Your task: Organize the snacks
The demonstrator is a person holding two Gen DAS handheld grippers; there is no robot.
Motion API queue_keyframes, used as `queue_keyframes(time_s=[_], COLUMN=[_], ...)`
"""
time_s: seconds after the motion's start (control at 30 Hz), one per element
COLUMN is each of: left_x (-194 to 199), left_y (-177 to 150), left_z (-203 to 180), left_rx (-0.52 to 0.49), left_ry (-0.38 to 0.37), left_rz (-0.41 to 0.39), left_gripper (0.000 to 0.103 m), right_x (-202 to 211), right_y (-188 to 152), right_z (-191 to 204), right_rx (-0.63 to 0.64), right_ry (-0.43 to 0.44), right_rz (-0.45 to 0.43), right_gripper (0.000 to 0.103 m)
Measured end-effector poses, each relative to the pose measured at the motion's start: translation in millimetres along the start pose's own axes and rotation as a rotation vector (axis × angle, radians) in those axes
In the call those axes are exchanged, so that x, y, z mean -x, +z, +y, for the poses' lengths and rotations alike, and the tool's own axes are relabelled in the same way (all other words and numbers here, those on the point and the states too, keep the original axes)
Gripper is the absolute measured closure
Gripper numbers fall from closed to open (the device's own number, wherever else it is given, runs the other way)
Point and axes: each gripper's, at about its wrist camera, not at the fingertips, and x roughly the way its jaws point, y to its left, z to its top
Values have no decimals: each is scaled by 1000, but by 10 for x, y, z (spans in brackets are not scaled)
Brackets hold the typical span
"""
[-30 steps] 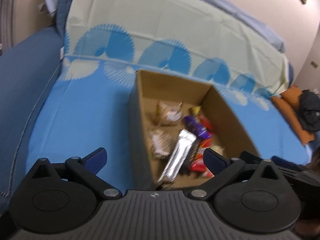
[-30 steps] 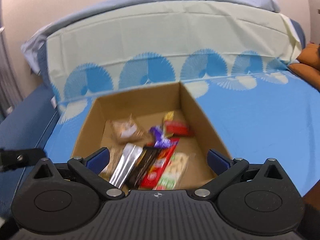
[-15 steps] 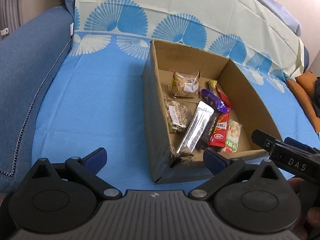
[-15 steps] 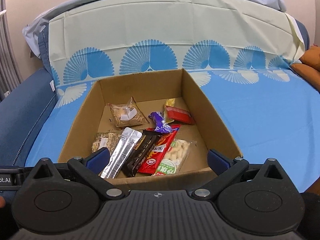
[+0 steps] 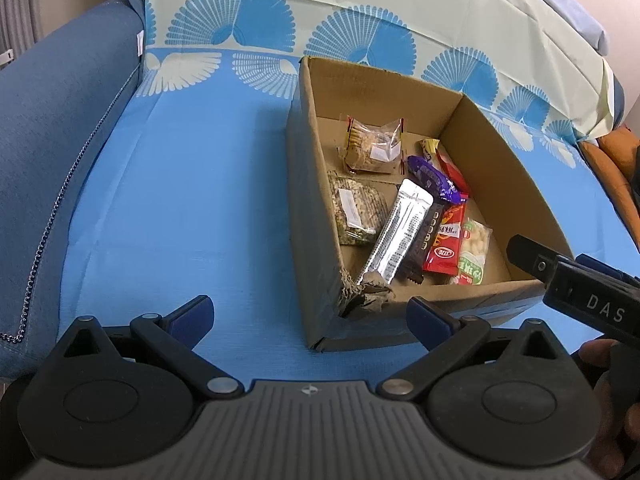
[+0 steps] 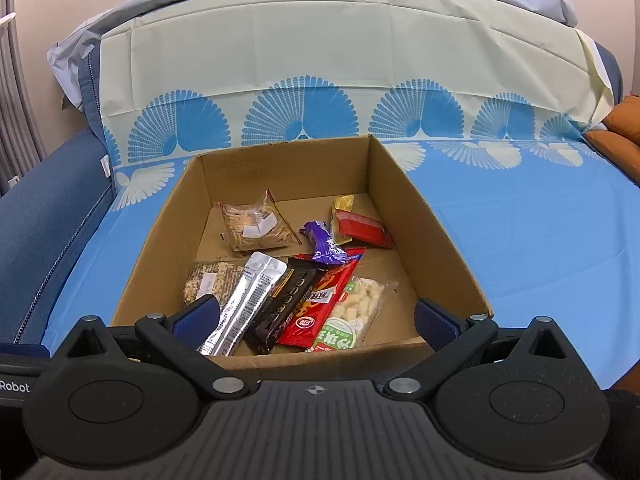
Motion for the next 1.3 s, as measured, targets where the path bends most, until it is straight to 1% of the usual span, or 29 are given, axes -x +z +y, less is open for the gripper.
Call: queue_keyframes(time_s=[0.87, 1.3], left_x=[-14, -29], left_y=[14, 25], left_z=[-62, -105], left_rx=[-1, -18], left_ry=[-8, -9], left_rz=[-3, -14], left_gripper=[1, 1], right_x=[-22, -29], right_y=[-2, -2], right_z=[-2, -2], right_rx=[2, 4], right_ry=[6, 9], right_rz=[3, 3], right_gripper=[1, 1])
